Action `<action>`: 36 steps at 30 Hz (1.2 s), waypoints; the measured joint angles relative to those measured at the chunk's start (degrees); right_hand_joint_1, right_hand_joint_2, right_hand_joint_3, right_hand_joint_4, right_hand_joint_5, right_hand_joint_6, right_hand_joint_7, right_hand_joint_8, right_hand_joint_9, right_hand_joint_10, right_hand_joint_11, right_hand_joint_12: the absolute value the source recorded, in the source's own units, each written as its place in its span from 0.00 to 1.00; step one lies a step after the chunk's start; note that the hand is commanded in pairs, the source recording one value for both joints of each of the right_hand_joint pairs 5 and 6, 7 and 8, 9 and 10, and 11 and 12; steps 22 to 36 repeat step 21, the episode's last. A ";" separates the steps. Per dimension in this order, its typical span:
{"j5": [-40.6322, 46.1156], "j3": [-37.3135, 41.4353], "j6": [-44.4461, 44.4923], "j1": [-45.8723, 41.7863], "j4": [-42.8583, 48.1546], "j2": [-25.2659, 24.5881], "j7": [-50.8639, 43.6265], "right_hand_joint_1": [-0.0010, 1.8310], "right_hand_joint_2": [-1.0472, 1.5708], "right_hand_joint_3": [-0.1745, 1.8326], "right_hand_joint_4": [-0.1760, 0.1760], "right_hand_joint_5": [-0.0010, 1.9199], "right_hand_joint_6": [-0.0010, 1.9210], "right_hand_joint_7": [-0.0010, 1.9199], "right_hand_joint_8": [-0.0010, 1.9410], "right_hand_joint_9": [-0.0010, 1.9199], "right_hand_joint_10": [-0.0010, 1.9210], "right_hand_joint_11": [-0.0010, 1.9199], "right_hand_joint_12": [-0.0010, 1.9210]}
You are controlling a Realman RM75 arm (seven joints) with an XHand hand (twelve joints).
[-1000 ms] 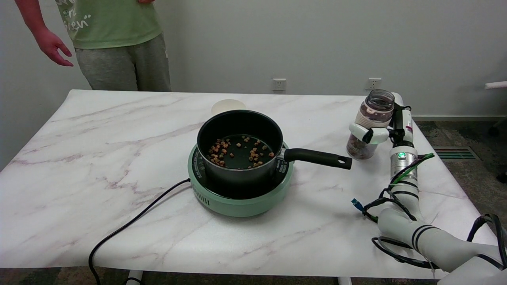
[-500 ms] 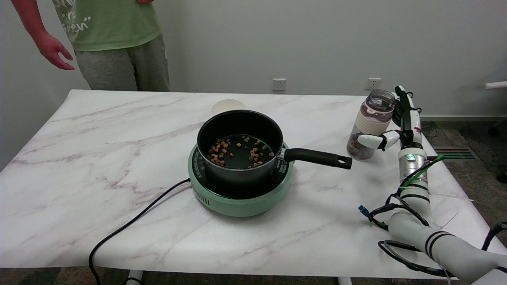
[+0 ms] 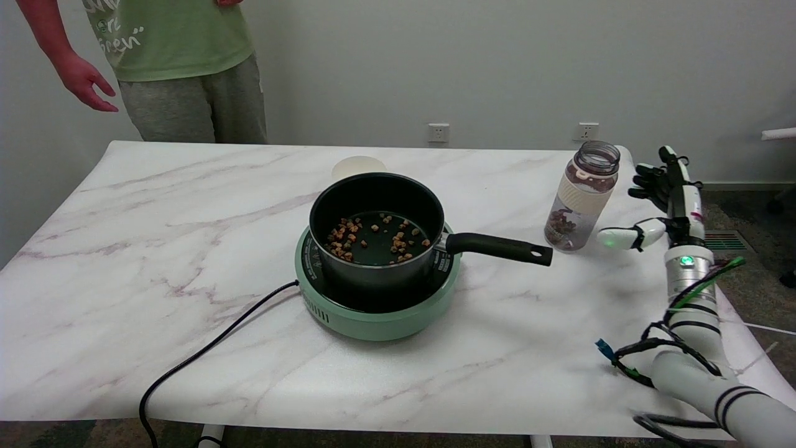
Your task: Place the bottle onto the table.
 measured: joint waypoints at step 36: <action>-0.80 16.63 -3.41 -14.51 7.35 5.86 -3.18 0.68 0.10 0.57 0.50 0.11 0.11 0.28 0.28 0.31 0.31 0.39 0.39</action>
